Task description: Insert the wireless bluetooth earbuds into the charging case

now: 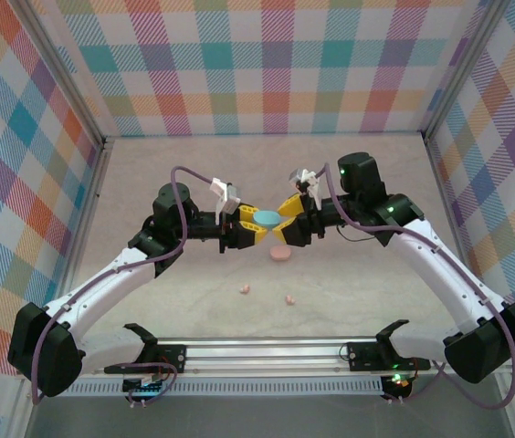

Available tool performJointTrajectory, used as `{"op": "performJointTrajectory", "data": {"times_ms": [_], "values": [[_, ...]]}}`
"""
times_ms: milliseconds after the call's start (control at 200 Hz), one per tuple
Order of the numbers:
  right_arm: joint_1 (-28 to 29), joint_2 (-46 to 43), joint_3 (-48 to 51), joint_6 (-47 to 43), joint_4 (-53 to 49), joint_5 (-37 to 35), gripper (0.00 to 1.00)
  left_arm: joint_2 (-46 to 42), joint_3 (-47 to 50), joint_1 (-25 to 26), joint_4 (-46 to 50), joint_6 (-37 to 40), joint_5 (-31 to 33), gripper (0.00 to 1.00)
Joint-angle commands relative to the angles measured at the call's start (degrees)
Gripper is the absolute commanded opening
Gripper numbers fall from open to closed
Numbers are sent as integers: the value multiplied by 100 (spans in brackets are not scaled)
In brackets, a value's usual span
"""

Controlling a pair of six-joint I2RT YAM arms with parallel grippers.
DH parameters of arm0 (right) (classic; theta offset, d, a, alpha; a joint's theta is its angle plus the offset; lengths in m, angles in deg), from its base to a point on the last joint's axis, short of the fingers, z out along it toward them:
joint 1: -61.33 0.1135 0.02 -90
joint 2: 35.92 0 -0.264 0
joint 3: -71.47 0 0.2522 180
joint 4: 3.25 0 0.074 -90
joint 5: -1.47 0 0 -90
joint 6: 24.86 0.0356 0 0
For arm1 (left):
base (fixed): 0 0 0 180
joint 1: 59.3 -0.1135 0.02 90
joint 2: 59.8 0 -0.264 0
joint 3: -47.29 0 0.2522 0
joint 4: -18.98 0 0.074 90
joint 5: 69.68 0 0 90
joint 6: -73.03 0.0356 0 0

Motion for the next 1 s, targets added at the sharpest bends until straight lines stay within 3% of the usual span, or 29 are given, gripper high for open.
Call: {"op": "performJointTrajectory", "data": {"times_ms": [0, 415, 685, 995], "values": [[74, 38, -226, -431, -143, 403, 74, -104, -235, -39, -283, -27, -349, 17], [217, 394, -491, -691, -374, 473, 71, -118, -338, -39, -160, 34, -472, 17], [226, 361, -467, -779, -223, 339, 42, -85, -406, -39, 37, 132, -618, 19], [226, 138, -170, -593, 235, 346, 29, -59, -469, -39, 196, 202, -682, 26]]}}
